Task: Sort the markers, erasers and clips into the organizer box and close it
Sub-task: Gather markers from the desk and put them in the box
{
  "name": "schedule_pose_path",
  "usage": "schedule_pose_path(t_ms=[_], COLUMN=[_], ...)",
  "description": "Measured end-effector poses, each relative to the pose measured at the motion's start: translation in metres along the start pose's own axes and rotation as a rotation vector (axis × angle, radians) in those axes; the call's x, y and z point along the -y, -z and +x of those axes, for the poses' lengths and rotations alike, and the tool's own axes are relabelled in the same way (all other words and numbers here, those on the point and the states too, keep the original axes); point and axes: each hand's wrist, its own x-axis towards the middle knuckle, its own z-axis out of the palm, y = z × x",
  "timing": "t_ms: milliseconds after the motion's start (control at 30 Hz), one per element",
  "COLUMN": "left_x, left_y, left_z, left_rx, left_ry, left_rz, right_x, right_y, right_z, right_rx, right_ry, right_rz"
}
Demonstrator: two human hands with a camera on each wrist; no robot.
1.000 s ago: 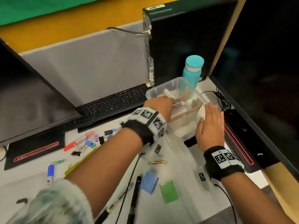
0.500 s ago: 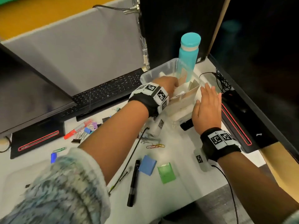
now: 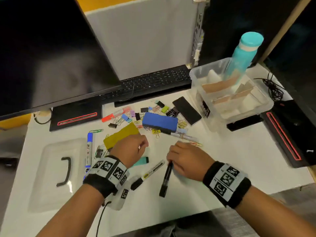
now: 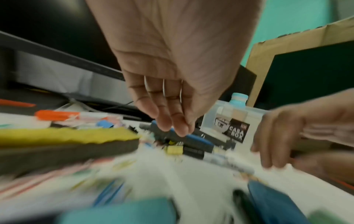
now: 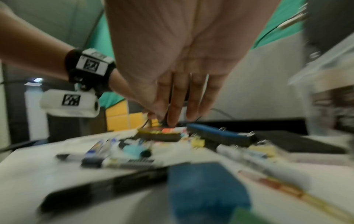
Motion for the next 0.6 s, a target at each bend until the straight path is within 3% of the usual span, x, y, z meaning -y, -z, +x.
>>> schedule_pose_path(t_ms=[100, 200, 400, 500, 600], left_x=[0.014, 0.013, -0.001, -0.003, 0.006], left_y=[-0.027, -0.049, -0.071, -0.071, -0.059], left_z=[-0.036, -0.053, -0.051, -0.047, -0.049], left_rx=[0.053, 0.096, 0.181, 0.146, 0.054], left_ry=[-0.045, -0.093, -0.029, -0.024, -0.02], left_rz=[-0.034, -0.041, 0.103, 0.146, 0.0], right_x=[0.024, 0.031, 0.039, 0.045, 0.044], right_y=[-0.034, -0.051, -0.056, -0.052, -0.045], right_z=[-0.001, 0.001, 0.006, 0.01, 0.009], right_rx=[0.228, 0.313, 0.275, 0.219, 0.112], right_ry=[0.058, 0.051, -0.028, -0.061, -0.098], right_rz=[-0.106, -0.177, -0.221, -0.222, -0.139])
